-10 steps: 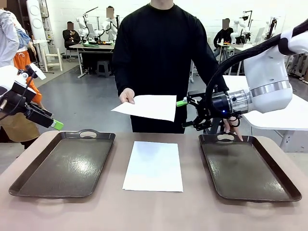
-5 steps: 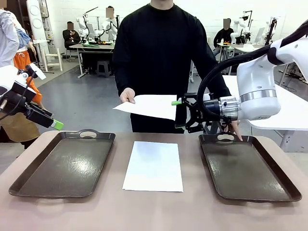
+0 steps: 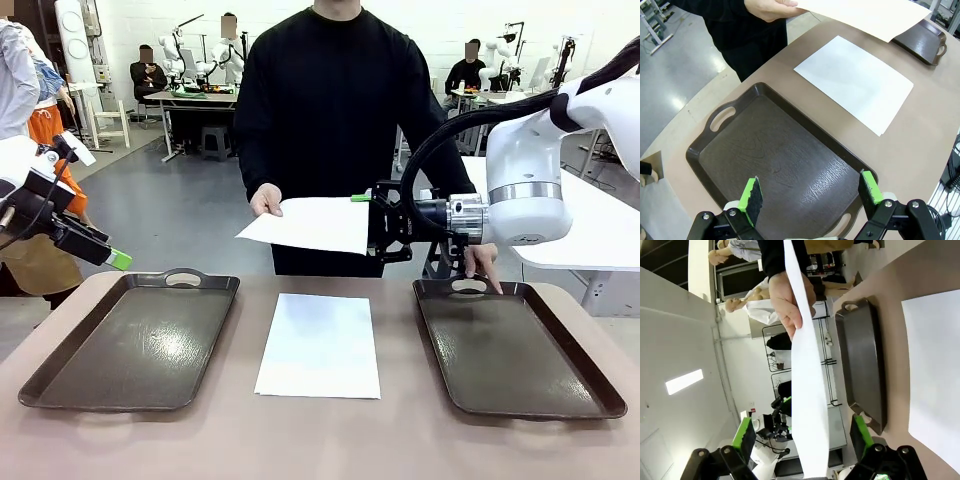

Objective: Sort the A4 documents.
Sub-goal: Receive the A4 Paper.

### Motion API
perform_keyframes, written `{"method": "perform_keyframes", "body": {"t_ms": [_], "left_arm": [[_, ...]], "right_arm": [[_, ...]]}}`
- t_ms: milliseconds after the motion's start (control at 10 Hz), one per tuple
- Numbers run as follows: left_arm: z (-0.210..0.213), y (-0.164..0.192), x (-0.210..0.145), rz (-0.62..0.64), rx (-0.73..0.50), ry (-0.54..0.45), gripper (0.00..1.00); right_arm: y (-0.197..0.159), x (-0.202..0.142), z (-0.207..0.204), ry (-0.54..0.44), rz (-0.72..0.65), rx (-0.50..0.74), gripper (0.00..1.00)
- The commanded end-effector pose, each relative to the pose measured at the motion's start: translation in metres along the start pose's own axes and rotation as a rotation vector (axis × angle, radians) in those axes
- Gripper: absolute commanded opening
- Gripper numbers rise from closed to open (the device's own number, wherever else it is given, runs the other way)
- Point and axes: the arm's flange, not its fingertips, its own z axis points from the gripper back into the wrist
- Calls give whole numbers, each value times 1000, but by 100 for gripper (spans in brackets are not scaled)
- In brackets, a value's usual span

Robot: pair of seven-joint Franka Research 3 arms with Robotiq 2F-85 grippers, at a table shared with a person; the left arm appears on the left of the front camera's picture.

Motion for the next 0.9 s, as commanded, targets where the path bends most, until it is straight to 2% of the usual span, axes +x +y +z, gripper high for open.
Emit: {"method": "perform_keyframes", "body": {"t_ms": [0, 200, 300, 400, 500, 600, 700, 800], "left_arm": [[0, 3, -2, -3, -9, -9, 100], [0, 3, -2, -3, -9, -9, 100], [0, 3, -2, -3, -9, -9, 100], [0, 3, -2, -3, -9, -9, 100], [0, 3, -2, -3, -9, -9, 100], [0, 3, -2, -3, -9, -9, 100], [0, 3, -2, -3, -9, -9, 100], [0, 3, -2, -3, -9, -9, 100]], "right_arm": [[-1, 5, -8, -18, -44, 18, 100], [-2, 7, -8, -24, -44, 34, 97], [-3, 6, -9, -12, -41, 31, 82], [-5, 8, -10, -10, -40, 27, 79], [-6, 10, -11, -6, -46, 32, 64], [-7, 11, -13, -1, -45, 35, 61], [-8, 11, -14, 4, -50, 32, 45], [-10, 12, -14, 4, -53, 30, 42]]}}
